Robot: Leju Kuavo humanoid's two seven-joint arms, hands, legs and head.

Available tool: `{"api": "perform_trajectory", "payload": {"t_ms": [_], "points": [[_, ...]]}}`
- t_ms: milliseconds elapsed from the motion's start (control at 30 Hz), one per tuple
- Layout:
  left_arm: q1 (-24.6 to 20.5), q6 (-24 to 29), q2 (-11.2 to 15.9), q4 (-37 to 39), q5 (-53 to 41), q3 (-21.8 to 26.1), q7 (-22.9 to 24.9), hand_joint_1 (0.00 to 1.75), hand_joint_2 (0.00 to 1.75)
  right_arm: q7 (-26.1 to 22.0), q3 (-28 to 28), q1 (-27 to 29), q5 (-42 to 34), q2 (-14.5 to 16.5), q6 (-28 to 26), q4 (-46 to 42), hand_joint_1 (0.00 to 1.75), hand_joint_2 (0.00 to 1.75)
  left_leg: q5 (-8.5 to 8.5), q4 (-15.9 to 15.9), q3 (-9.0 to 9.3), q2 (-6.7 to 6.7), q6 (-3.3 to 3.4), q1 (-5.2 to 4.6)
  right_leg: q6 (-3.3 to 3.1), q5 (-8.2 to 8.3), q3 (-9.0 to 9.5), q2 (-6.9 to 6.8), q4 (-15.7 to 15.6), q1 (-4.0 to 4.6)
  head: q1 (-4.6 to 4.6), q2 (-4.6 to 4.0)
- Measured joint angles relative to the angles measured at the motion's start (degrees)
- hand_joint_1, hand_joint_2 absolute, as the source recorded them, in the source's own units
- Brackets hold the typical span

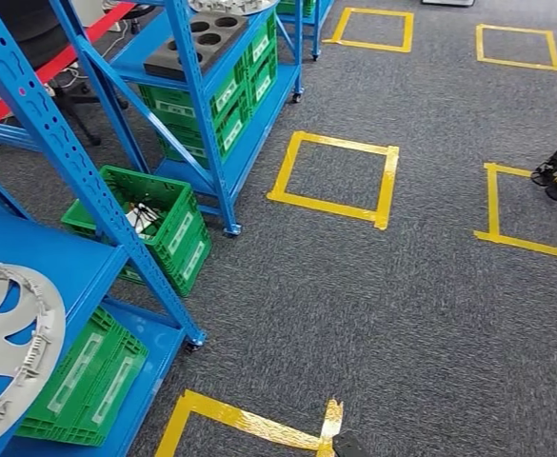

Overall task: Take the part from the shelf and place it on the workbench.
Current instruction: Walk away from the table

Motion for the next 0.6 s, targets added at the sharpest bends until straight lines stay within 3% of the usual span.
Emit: {"api": "perform_trajectory", "payload": {"t_ms": [33,100,167,200,267,333,400,433,467,500,533,600], "points": [[0.0,-0.1,0.1,0.0,0.0,0.0,0.1,0.00,0.00,0.0,0.0,0.0,0.0,0.0,0.0,0.0,0.00,0.00,-1.00,1.7,-0.82,1.63,-0.24,-0.10,-0.35,-0.01,0.14,-0.87,-0.1,-0.02,-0.22,-0.01],[-0.2,-0.2,0.0,0.0,0.0,0.0,0.2,0.00,0.00,-0.1,0.0,0.1,0.0,0.1,0.0,-0.1,0.00,0.00,-4.02,8.1,-3.94,5.14,-0.59,-0.19,-0.89,-0.25,0.35,-2.78,-0.2,0.22,-0.63,-0.02],[-0.3,-0.2,0.0,0.0,0.0,0.0,0.2,0.00,0.00,0.0,0.0,0.3,0.0,0.1,0.0,-0.1,0.00,0.00,-5.70,13.8,-6.84,6.22,-0.67,-0.11,-1.24,-0.53,0.50,-4.73,-0.1,0.47,-0.67,-0.02],[-0.2,-0.2,0.0,0.0,0.0,0.0,0.3,0.00,0.00,0.0,0.0,0.3,0.0,0.1,0.0,-0.1,0.00,0.00,-5.17,14.1,-7.07,6.42,-0.60,-0.11,-1.31,-0.66,0.59,-5.53,-0.1,0.55,-0.68,-0.02],[0.0,-0.2,0.1,0.0,0.0,0.0,0.3,0.00,0.00,-0.1,0.0,0.3,0.0,0.1,0.0,-0.1,0.00,0.00,-1.65,9.0,-4.48,7.34,-0.06,-0.29,-1.31,-0.96,0.98,-6.89,-0.2,0.71,-0.70,-0.02],[-0.1,-0.2,0.2,0.0,-0.1,0.0,0.3,0.00,0.00,-0.1,0.0,0.2,0.0,0.1,0.0,-0.1,0.00,0.00,0.76,2.4,-1.10,10.12,0.85,-1.04,-0.97,-1.37,1.39,-8.16,-0.1,0.96,-0.72,-0.02],[-0.3,-0.2,0.2,0.0,-0.1,0.0,0.3,0.00,0.00,-0.1,0.0,0.2,0.0,0.1,0.0,-0.2,0.00,0.00,0.75,-0.1,-0.12,11.53,1.55,-1.70,-0.42,-1.68,1.64,-9.48,-0.2,1.18,-0.66,-0.02],[-0.2,-0.2,0.2,0.0,-0.1,0.0,0.3,0.00,0.00,-0.1,0.0,0.1,0.0,0.1,0.0,-0.2,0.00,0.00,0.76,-0.4,-0.14,10.91,1.80,-1.77,-0.12,-1.79,1.88,-10.20,-0.4,1.24,-0.67,-0.02],[-0.1,-0.2,0.2,0.0,-0.1,0.0,0.3,0.00,0.00,-0.2,0.0,0.0,0.0,0.2,0.0,-0.2,0.00,0.00,0.92,-0.7,0.02,10.22,2.04,-1.60,0.18,-1.99,2.06,-10.15,-0.4,1.20,-0.60,-0.02],[0.1,-0.2,0.2,0.0,-0.1,0.0,0.3,0.00,0.00,-0.2,0.0,0.0,0.0,0.2,0.0,-0.3,0.00,0.00,1.08,-1.1,0.27,9.54,2.30,-1.40,0.47,-2.47,2.04,-9.07,0.0,1.10,-0.55,-0.02],[0.2,-0.2,0.2,0.0,-0.1,0.0,0.3,0.00,0.00,-0.3,0.0,0.0,0.0,0.2,0.0,-0.3,0.00,0.00,1.29,-1.5,0.53,8.87,2.56,-1.14,0.74,-3.42,1.50,-7.46,1.4,1.00,-0.45,-0.02],[0.0,-0.3,0.2,0.0,-0.1,0.0,0.3,0.00,0.00,-0.3,0.0,0.2,0.1,0.2,0.0,-0.3,0.00,0.00,1.48,-1.8,0.71,7.48,2.96,-0.84,1.08,-6.44,-1.52,-4.11,7.5,0.75,-0.19,-0.02]]}}
